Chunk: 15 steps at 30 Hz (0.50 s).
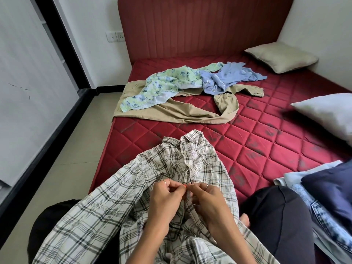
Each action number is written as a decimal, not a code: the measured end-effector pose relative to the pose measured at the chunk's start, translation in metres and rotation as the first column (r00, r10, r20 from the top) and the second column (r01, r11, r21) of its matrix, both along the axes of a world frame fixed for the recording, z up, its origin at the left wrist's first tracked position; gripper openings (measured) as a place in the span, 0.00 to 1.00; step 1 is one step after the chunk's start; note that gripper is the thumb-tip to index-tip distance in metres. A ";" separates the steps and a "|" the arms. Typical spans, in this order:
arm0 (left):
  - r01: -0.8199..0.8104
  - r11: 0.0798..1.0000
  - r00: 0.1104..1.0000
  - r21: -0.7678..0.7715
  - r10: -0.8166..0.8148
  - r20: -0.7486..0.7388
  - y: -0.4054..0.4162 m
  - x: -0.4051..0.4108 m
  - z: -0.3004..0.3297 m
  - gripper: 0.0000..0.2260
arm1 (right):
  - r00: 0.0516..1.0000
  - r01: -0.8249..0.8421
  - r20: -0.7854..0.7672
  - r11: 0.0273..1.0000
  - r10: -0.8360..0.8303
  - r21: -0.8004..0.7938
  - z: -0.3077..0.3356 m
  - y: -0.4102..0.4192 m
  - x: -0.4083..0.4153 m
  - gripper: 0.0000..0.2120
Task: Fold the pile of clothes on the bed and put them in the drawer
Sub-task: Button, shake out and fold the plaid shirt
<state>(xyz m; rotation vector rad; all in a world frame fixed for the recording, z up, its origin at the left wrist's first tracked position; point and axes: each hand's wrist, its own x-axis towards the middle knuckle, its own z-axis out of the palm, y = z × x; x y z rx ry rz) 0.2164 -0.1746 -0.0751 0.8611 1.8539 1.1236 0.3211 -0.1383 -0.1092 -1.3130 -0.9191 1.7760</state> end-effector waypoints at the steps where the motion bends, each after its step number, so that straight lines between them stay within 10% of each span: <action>1: -0.018 1.000 0.999 -0.006 0.018 0.027 0.001 -0.001 -0.002 0.03 | 1.000 0.015 0.012 1.000 -0.015 0.016 0.000 0.000 -0.001 0.09; 15: -0.066 0.997 0.988 0.032 0.061 0.144 0.005 -0.006 -0.020 0.03 | 0.969 -0.044 0.245 0.967 -0.019 0.251 -0.004 0.002 -0.001 0.10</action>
